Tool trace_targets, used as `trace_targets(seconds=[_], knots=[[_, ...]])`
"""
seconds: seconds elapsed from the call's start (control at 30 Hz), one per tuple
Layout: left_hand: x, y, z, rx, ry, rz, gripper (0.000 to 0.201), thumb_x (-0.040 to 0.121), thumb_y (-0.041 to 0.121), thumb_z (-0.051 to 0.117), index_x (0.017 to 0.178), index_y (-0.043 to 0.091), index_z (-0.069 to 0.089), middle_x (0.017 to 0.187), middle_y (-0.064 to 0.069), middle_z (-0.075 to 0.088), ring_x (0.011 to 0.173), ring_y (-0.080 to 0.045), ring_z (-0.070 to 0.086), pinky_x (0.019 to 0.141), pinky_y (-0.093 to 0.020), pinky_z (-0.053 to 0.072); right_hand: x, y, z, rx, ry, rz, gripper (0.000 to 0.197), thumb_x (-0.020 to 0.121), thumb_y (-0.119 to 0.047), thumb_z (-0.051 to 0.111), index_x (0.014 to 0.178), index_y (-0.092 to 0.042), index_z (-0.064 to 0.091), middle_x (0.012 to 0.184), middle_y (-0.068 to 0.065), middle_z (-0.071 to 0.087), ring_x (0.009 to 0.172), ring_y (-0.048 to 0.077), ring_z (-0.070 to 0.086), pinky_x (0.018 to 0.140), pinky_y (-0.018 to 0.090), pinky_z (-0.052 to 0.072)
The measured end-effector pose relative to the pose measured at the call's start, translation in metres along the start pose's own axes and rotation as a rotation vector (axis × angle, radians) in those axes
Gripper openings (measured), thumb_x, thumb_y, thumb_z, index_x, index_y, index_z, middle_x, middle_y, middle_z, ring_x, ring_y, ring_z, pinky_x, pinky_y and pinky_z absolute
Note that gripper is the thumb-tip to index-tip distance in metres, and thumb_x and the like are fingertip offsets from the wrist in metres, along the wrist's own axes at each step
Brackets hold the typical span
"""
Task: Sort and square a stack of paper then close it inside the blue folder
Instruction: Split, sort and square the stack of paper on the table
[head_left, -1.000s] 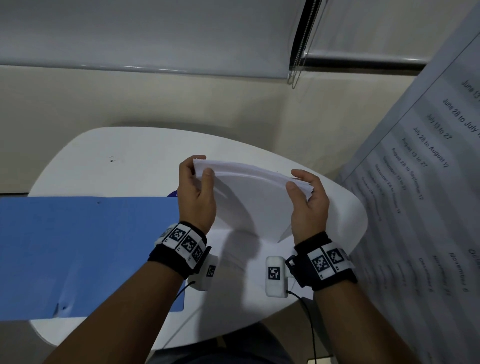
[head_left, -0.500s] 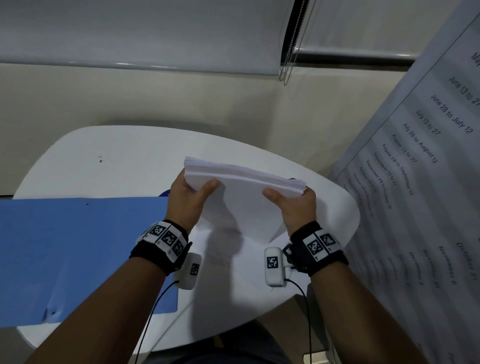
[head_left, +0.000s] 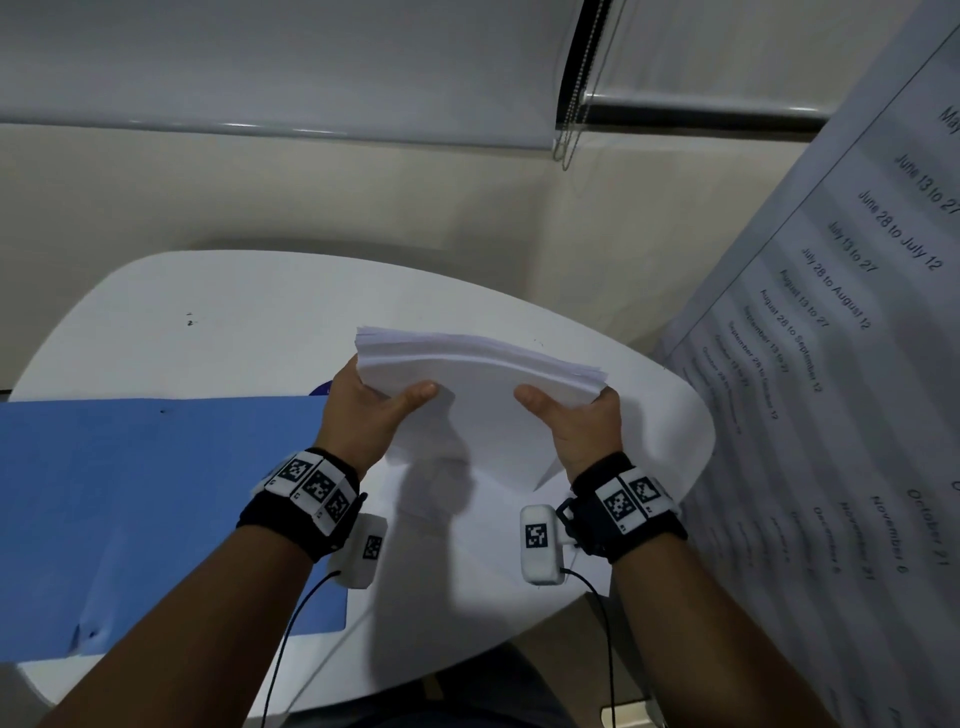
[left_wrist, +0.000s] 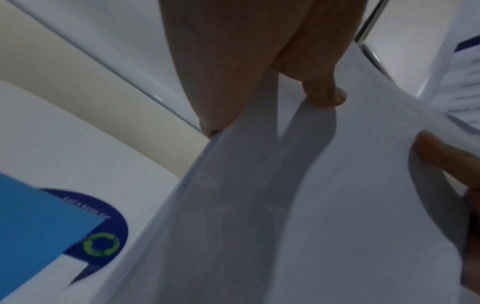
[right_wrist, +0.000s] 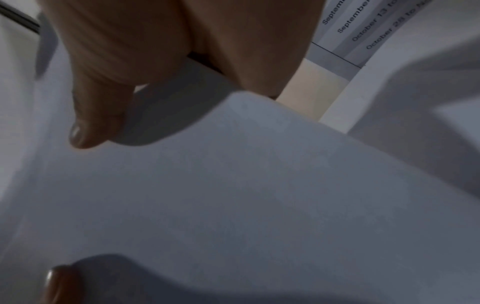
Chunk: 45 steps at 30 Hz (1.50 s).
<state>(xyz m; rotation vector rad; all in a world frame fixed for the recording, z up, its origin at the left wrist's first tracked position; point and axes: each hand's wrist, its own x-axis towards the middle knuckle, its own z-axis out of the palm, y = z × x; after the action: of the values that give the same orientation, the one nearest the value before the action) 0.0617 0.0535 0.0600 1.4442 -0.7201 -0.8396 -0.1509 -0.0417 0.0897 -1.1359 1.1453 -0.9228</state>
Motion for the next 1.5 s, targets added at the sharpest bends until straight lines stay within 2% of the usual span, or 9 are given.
trace_targets(seconds=[0.23,0.43,0.53,0.63,0.7,0.83,1.0,1.37,1.5], knots=[[-0.001,-0.012,0.006,0.141,-0.005,-0.042,0.043,0.077,0.044,0.074,0.113,0.021,0.07,0.102,0.011,0.074,0.095,-0.005,0.071,0.081,-0.026,0.058,-0.006,0.023,0.008,-0.068,0.021,0.074,0.021,0.074,-0.008,0.082,0.077,-0.022,0.067,0.072,-0.012,0.071,0.065,0.0,0.069,0.058,0.013,0.053],[0.004,0.005,-0.018,0.167,-0.104,-0.028,0.03,0.077,0.036,0.083,0.102,0.03,0.069,0.092,0.021,0.076,0.086,0.0,0.071,0.07,-0.018,0.056,0.005,0.006,0.004,0.004,-0.077,0.051,0.019,0.075,-0.008,0.082,0.087,-0.019,0.072,0.089,-0.001,0.077,0.085,0.016,0.073,0.072,0.029,0.059],[-0.008,-0.008,-0.032,0.274,-0.141,-0.14,0.041,0.075,0.055,0.076,0.103,0.026,0.069,0.09,0.006,0.076,0.08,-0.011,0.07,0.069,-0.027,0.055,0.003,0.014,0.009,0.079,-0.112,0.148,0.021,0.077,-0.008,0.079,0.094,-0.017,0.072,0.095,-0.002,0.076,0.089,0.015,0.073,0.075,0.029,0.058],[-0.023,-0.027,-0.03,0.326,-0.054,-0.186,0.025,0.087,0.04,0.074,0.092,0.017,0.065,0.077,0.001,0.066,0.069,-0.015,0.059,0.061,-0.029,0.048,0.002,0.047,0.014,-0.121,-0.063,0.213,0.017,0.082,-0.028,0.076,0.094,-0.017,0.069,0.088,-0.008,0.073,0.081,0.012,0.071,0.072,0.027,0.056],[-0.03,-0.037,-0.033,0.316,-0.015,-0.227,0.022,0.088,0.033,0.074,0.089,0.014,0.064,0.076,-0.001,0.064,0.068,-0.019,0.058,0.059,-0.031,0.048,0.0,0.073,0.01,-0.358,-0.001,0.237,0.03,0.087,-0.046,0.066,0.087,-0.016,0.061,0.079,-0.007,0.063,0.076,0.016,0.064,0.069,0.026,0.05],[-0.034,-0.047,-0.067,0.321,0.086,-0.303,0.018,0.091,0.027,0.072,0.095,0.011,0.066,0.084,-0.005,0.068,0.075,-0.025,0.063,0.064,-0.034,0.052,0.001,0.112,-0.01,-0.873,0.277,0.506,0.078,0.084,-0.047,0.066,0.145,-0.011,0.033,0.148,0.011,0.033,0.137,0.035,0.03,0.103,0.046,0.037],[-0.042,-0.036,-0.112,0.278,0.194,-0.307,0.017,0.091,0.024,0.07,0.095,0.009,0.065,0.082,-0.007,0.066,0.071,-0.025,0.061,0.061,-0.032,0.05,0.001,0.137,-0.008,-1.042,0.236,0.746,0.12,0.074,-0.059,0.072,0.153,-0.008,-0.003,0.161,0.012,-0.004,0.147,0.038,0.0,0.111,0.061,0.02],[-0.042,-0.033,-0.135,0.166,0.222,-0.299,0.014,0.092,0.021,0.07,0.092,0.008,0.064,0.077,-0.008,0.061,0.067,-0.023,0.056,0.058,-0.031,0.048,0.015,0.124,-0.016,-1.015,0.256,0.825,0.123,0.077,-0.054,0.074,0.151,-0.002,-0.009,0.159,0.02,0.012,0.145,0.036,0.022,0.114,0.051,0.025],[-0.04,-0.034,-0.132,0.157,0.206,-0.304,0.015,0.091,0.024,0.071,0.09,0.011,0.063,0.076,-0.006,0.062,0.066,-0.023,0.057,0.058,-0.032,0.048,0.016,0.128,-0.014,-0.965,0.346,0.771,0.099,0.072,-0.04,0.082,0.143,-0.001,0.024,0.138,0.018,0.048,0.119,0.033,0.055,0.096,0.045,0.047]])
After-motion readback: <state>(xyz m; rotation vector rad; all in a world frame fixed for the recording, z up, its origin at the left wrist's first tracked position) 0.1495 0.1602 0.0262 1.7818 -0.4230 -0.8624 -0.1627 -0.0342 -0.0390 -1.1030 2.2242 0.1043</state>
